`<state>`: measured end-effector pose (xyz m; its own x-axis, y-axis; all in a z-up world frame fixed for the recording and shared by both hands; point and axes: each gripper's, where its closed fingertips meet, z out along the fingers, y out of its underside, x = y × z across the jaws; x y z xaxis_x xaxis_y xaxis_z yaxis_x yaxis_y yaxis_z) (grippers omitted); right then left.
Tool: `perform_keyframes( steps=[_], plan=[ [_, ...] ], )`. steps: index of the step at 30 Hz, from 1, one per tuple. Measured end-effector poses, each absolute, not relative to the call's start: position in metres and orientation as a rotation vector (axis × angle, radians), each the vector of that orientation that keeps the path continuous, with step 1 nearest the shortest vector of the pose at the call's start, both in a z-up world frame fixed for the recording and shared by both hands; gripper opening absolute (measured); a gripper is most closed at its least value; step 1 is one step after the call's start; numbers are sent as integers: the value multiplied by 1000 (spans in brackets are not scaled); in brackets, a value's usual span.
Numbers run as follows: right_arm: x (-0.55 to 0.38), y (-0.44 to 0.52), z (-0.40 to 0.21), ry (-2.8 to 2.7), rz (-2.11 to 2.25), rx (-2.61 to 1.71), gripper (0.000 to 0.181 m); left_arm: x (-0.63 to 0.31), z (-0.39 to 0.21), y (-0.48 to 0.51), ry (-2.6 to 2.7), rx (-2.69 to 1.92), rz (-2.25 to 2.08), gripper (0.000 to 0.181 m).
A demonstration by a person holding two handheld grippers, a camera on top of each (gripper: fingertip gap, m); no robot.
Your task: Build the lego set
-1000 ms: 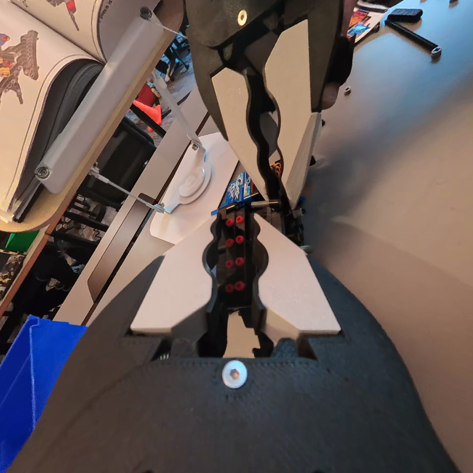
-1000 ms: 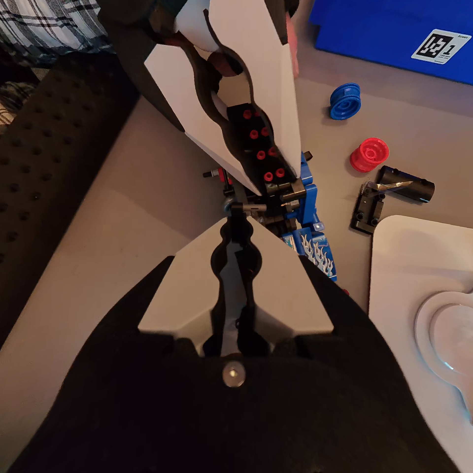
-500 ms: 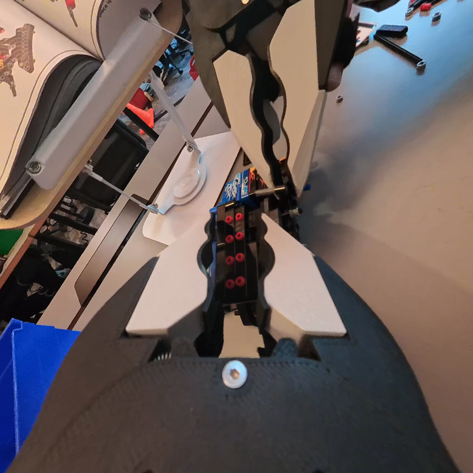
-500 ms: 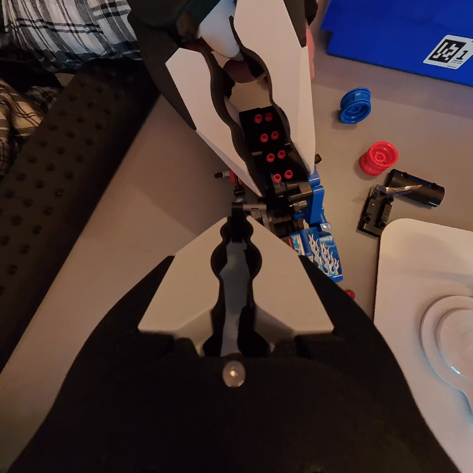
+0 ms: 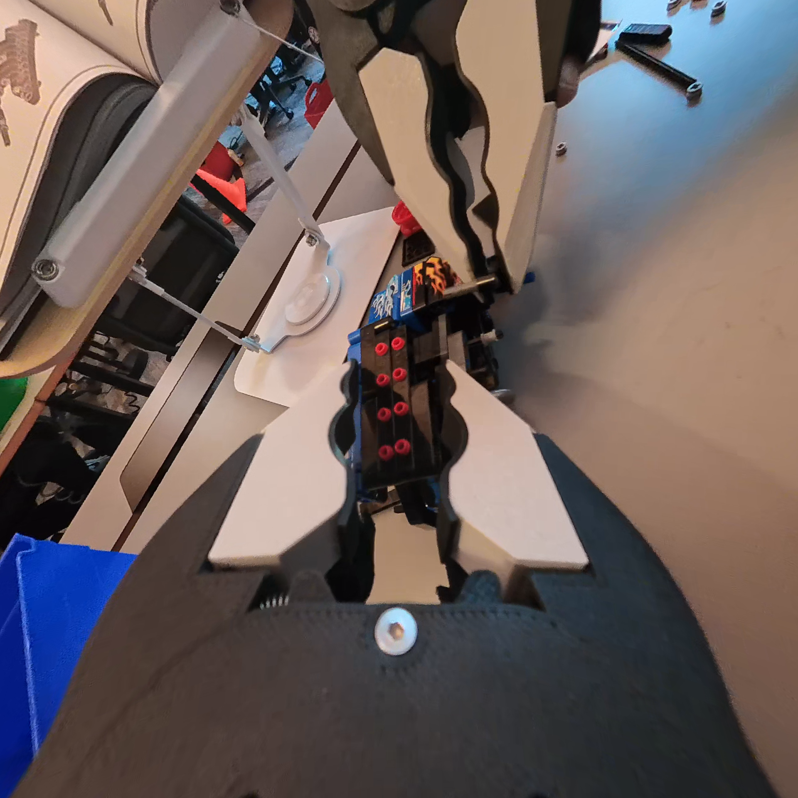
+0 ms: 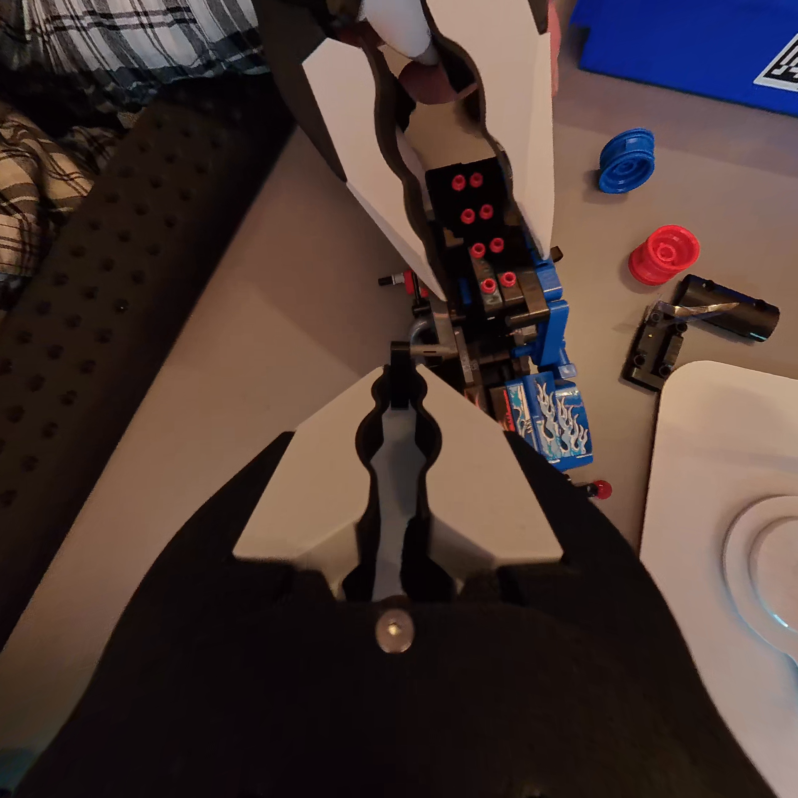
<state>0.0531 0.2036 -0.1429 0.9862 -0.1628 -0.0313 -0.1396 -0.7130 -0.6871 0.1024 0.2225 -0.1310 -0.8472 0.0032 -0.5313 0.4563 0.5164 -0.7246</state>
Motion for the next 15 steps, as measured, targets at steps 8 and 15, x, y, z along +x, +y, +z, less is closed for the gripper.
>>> perform_keyframes(
  steps=[8,15],
  plan=[
    [17,203,-169,138,186,-2513,6,103,-131,222,2278,377,-1288,33],
    [-7,211,-205,68,298,-2677,6,104,-130,222,2281,360,-1302,33]
  ],
)
